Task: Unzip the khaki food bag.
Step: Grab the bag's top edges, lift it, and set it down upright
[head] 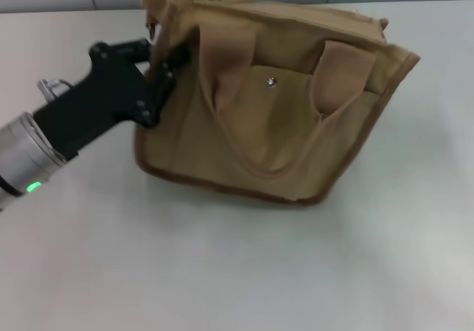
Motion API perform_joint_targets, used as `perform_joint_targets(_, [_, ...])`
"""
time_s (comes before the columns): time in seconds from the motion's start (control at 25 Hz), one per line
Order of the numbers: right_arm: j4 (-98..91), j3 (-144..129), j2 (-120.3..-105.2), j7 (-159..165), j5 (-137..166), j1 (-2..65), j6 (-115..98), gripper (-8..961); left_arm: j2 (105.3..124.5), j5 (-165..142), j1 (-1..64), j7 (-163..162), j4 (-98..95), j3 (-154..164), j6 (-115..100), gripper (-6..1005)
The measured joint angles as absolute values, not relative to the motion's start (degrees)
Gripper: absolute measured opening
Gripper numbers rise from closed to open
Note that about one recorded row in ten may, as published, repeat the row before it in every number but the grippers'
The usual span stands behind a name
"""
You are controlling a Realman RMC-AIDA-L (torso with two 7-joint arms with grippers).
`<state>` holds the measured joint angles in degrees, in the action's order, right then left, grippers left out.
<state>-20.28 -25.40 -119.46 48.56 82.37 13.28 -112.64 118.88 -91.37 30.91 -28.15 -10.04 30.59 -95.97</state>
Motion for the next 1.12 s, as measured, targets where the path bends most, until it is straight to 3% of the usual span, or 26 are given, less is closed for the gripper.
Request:
perform_joint_targets(0.32, [-12.7,-25.4,-119.58,46.5,71.5,18.4,-113.7,839,118.74,-89.7,32.9,-33.0,-18.6,30.9,-103.4,76])
perform_joint_targets(0.76, [-6.9,-31.7,-119.68,39.1,72.5,33.8,-101.0,839,118.81,-89.7,34.4,-32.4,-20.0,36.6,-105.2,76])
perform_joint_targets(1.12, [-6.8,-40.6,-119.70,40.4,72.4,38.8,-95.9,839,118.74,-89.8,34.3,-32.3,-20.6,37.3,-105.1,76])
